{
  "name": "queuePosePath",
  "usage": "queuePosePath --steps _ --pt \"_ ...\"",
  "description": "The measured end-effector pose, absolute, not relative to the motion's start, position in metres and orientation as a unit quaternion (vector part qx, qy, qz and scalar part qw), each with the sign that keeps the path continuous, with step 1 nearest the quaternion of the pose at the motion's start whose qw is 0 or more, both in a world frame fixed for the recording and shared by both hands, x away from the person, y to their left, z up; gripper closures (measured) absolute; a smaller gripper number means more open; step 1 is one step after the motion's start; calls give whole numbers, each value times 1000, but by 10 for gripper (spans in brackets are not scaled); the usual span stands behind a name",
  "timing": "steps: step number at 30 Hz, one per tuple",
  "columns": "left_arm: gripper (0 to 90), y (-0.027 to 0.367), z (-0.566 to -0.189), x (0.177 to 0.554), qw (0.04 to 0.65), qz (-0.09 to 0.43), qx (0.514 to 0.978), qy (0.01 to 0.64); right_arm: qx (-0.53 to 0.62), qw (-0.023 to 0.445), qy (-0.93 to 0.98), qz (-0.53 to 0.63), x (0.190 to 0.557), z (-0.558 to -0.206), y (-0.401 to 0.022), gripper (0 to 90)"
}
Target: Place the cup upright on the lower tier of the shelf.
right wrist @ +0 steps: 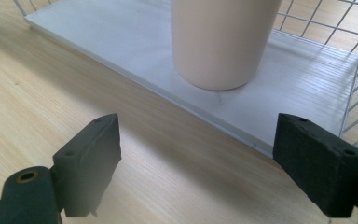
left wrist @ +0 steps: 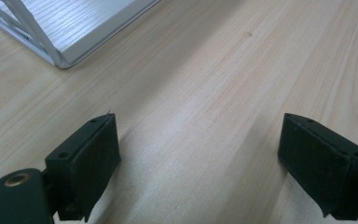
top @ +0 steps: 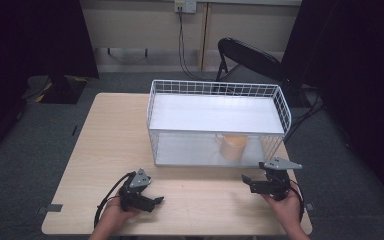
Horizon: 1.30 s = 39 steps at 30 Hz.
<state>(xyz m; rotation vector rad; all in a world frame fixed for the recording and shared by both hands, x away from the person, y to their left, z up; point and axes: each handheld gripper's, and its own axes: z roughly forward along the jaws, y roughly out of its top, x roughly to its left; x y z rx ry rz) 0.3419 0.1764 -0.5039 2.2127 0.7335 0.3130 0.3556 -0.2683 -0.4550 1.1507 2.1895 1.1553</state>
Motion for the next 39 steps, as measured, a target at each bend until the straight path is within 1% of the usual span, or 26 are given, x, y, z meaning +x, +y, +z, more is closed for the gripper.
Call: queuePosePath --steps 39 --pt "121 176 -504 342 385 123 868 288 397 197 803 399 336 -468 -296 147"
